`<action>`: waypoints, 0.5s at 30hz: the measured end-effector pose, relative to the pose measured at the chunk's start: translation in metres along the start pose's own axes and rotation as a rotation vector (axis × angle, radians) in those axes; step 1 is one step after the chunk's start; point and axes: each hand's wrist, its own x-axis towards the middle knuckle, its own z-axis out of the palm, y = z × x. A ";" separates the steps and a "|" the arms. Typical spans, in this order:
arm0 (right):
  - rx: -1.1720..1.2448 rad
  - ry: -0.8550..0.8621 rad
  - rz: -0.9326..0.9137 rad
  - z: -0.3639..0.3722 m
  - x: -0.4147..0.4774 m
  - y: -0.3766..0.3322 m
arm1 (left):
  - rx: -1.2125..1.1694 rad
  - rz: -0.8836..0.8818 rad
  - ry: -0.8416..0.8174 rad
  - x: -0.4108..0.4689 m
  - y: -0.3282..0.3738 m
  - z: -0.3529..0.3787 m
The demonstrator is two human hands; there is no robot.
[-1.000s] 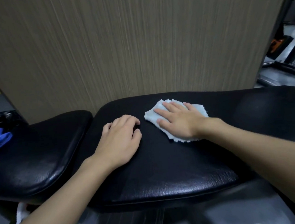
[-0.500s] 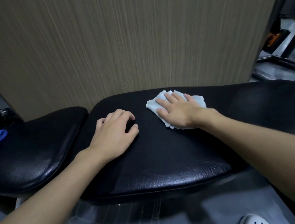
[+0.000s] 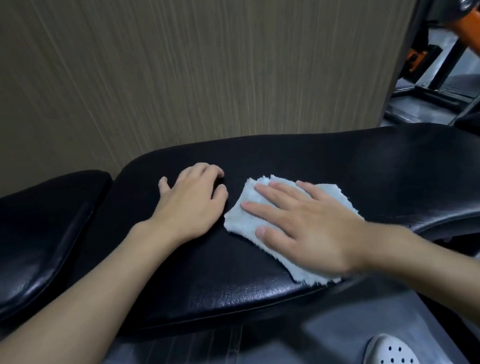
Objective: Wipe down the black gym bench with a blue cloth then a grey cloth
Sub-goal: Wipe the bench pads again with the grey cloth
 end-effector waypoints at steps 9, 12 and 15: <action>0.019 0.039 0.195 -0.014 0.126 0.077 | 0.043 0.014 -0.034 -0.001 -0.002 -0.001; 0.029 0.033 0.294 -0.019 0.154 0.092 | 0.049 -0.006 -0.101 0.001 -0.002 -0.002; 0.042 0.031 0.328 -0.019 0.158 0.094 | 0.044 -0.012 -0.117 0.000 0.001 -0.003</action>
